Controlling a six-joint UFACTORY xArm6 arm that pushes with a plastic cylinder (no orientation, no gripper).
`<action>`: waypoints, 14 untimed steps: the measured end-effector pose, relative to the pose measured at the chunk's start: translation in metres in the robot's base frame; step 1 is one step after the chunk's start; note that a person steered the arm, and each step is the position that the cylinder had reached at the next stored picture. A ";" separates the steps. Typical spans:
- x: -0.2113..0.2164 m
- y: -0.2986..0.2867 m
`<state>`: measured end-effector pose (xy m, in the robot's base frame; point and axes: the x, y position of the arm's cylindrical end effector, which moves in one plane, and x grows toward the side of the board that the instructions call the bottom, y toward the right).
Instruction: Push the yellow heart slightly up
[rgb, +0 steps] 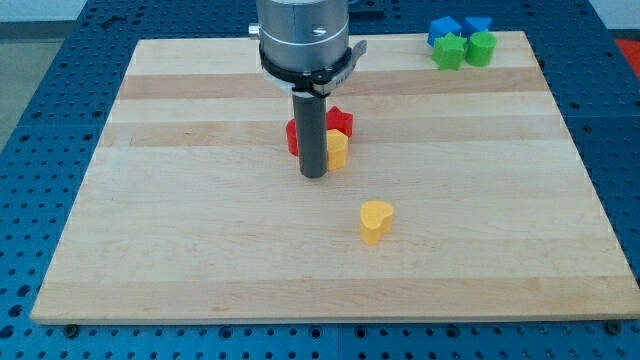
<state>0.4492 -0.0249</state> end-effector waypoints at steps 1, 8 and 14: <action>0.005 -0.005; 0.117 0.087; 0.077 0.024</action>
<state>0.5262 -0.0011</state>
